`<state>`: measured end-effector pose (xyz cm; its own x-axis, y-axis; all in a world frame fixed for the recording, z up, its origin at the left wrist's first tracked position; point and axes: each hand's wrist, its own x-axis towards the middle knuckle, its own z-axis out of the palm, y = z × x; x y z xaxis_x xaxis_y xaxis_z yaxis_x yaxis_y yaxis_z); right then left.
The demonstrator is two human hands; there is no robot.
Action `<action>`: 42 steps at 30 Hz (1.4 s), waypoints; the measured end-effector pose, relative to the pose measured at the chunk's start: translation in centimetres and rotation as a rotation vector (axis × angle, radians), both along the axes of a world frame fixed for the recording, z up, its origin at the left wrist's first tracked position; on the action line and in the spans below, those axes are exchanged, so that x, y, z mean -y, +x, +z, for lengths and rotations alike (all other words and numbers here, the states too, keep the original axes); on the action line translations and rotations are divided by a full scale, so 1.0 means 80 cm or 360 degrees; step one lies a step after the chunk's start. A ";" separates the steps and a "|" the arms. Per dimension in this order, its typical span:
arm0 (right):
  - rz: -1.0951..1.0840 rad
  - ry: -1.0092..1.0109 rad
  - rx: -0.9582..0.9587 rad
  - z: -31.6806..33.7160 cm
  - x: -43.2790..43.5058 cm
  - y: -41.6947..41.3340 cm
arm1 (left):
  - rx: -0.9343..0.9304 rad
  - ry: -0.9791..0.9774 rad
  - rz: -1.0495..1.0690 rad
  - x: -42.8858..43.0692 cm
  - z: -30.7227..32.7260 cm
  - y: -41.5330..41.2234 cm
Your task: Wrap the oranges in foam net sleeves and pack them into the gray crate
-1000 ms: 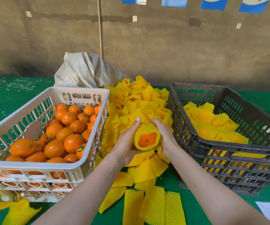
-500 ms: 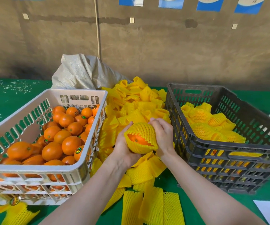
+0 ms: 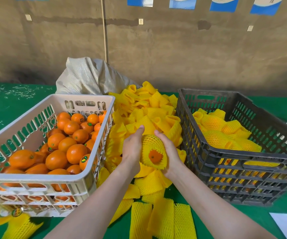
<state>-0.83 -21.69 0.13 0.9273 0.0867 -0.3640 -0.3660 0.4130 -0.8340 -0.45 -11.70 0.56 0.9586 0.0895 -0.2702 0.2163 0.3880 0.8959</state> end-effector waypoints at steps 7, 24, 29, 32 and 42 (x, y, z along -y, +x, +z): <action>0.0041 0.0136 0.0056 0.005 0.003 0.001 | 0.0046 -0.0190 0.0086 -0.006 -0.013 0.000; -0.0214 -0.0785 0.0899 0.014 0.015 0.005 | -0.0137 0.0303 -0.0669 -0.027 0.010 -0.001; -0.0284 -0.1098 0.1258 0.009 0.028 0.008 | 0.0064 0.0234 -0.0725 -0.003 0.017 -0.011; -0.0329 -0.0991 0.1256 0.003 0.031 0.008 | 0.0100 0.0257 -0.0601 0.002 0.017 -0.015; 0.0175 -0.0235 0.0652 -0.010 0.027 -0.016 | 0.0271 0.0212 -0.0406 0.007 0.015 -0.013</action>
<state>-2.08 -23.87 -0.69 0.9857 0.1676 0.0155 -0.0282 0.2557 -0.9663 -1.52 -12.26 1.79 0.9850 -0.1355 -0.1066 0.1345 0.2174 0.9668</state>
